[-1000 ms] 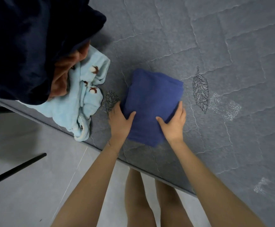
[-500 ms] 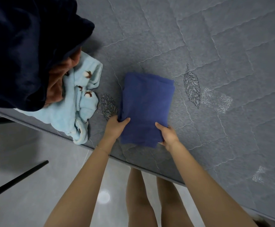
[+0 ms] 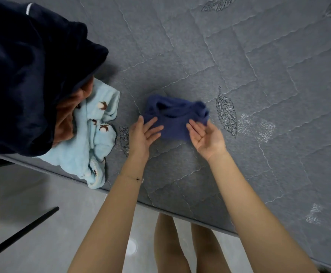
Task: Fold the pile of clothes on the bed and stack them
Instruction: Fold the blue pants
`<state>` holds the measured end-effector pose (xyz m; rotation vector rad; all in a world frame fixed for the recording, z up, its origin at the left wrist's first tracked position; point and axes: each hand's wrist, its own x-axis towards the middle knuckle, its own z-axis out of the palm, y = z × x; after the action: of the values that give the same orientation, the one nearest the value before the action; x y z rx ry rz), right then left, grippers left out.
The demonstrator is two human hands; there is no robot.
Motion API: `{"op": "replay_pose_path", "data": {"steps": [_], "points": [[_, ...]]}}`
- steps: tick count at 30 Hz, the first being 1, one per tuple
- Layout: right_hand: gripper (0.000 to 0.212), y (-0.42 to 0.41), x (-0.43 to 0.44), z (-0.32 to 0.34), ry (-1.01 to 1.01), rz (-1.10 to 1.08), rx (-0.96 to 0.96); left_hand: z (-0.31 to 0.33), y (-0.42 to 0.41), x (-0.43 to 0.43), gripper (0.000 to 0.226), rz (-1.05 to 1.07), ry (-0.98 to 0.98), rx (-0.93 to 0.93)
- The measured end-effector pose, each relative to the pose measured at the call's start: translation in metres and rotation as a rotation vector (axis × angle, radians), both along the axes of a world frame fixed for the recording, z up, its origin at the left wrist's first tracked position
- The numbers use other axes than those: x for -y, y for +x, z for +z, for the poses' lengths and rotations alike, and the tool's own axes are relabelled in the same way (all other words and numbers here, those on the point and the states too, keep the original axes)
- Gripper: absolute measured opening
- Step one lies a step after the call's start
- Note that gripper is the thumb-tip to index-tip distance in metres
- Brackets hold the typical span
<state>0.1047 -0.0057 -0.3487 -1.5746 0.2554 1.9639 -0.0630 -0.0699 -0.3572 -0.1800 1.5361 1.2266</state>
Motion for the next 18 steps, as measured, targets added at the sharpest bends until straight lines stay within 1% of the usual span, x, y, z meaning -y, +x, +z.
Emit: {"op": "replay_pose_path", "data": {"steps": [1, 2, 3, 5, 6, 7, 8, 9, 10, 11, 14, 16, 18], "points": [[0.024, -0.002, -0.003, -0.003, 0.045, 0.054, 0.060, 0.000, 0.001, -0.003, 0.018, -0.010, 0.013, -0.048], [0.023, -0.003, -0.003, -0.007, 0.102, 0.152, 0.174, 0.000, 0.003, -0.003, 0.017, -0.048, 0.007, -0.160], [0.024, -0.003, -0.003, -0.011, 0.166, 0.275, 0.325, -0.002, 0.005, -0.003, 0.020, -0.117, -0.017, -0.323], [0.041, -0.001, 0.000, -0.021, 0.307, 0.503, 0.678, -0.010, 0.008, 0.000, 0.030, -0.288, -0.071, -0.673], [0.052, 0.000, 0.000, -0.026, 0.354, 0.591, 0.794, -0.016, 0.008, 0.000, 0.038, -0.349, -0.106, -0.796], [0.063, 0.002, 0.000, -0.031, 0.367, 0.655, 0.848, -0.022, 0.006, -0.001, 0.048, -0.387, -0.142, -0.856], [0.072, 0.003, 0.000, -0.034, 0.354, 0.683, 0.830, -0.028, 0.004, -0.003, 0.058, -0.415, -0.169, -0.843], [0.076, 0.003, 0.000, -0.036, 0.327, 0.664, 0.766, -0.033, 0.002, -0.006, 0.064, -0.424, -0.171, -0.767], [0.076, 0.003, -0.001, -0.038, 0.296, 0.639, 0.699, -0.036, 0.001, -0.009, 0.066, -0.422, -0.162, -0.658], [0.073, 0.003, -0.002, -0.040, 0.280, 0.615, 0.662, -0.039, 0.001, -0.012, 0.066, -0.418, -0.155, -0.571], [0.058, 0.004, -0.006, -0.041, 0.257, 0.582, 0.584, -0.047, -0.002, -0.016, 0.065, -0.377, -0.164, -0.467], [0.041, 0.004, -0.010, -0.040, 0.225, 0.559, 0.505, -0.049, -0.005, -0.018, 0.064, -0.354, -0.167, -0.360], [0.027, 0.002, -0.014, -0.036, 0.211, 0.532, 0.412, -0.047, -0.008, -0.019, 0.050, -0.345, -0.146, -0.254]]}}
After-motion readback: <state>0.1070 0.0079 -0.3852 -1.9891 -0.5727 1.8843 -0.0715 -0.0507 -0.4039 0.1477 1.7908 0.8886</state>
